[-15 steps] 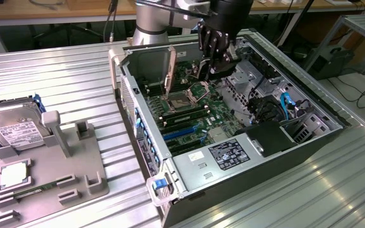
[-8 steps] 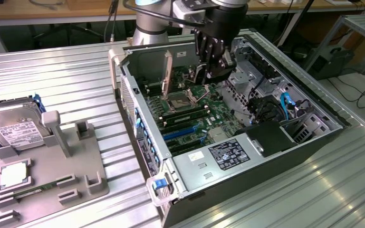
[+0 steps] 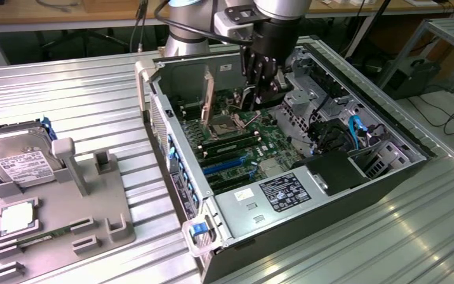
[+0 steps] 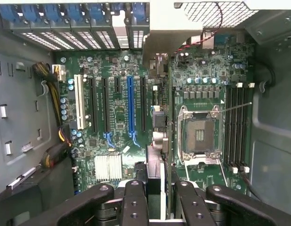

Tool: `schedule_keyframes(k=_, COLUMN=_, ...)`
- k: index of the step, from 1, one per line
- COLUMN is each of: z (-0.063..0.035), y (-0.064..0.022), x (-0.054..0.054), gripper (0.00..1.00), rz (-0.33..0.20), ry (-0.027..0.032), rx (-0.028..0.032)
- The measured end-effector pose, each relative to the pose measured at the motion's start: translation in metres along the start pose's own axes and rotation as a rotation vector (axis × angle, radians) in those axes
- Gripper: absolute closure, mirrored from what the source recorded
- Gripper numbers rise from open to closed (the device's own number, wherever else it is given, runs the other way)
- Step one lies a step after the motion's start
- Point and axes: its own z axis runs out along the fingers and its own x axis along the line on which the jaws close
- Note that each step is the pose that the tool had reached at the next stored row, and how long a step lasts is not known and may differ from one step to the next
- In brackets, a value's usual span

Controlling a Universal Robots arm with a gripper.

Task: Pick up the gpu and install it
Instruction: 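Insert the gpu into the slot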

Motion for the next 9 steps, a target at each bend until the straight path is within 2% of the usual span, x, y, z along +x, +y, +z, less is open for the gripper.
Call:
schedule_keyframes(k=2, z=0.0040, y=0.0013, x=0.000, gripper=0.72, rz=0.000, ry=0.0031, rx=0.0001)
schedule_keyframes(k=9, z=0.0166, y=0.0077, x=0.000, gripper=0.72, rz=0.001, ry=0.0033, rx=0.0002)
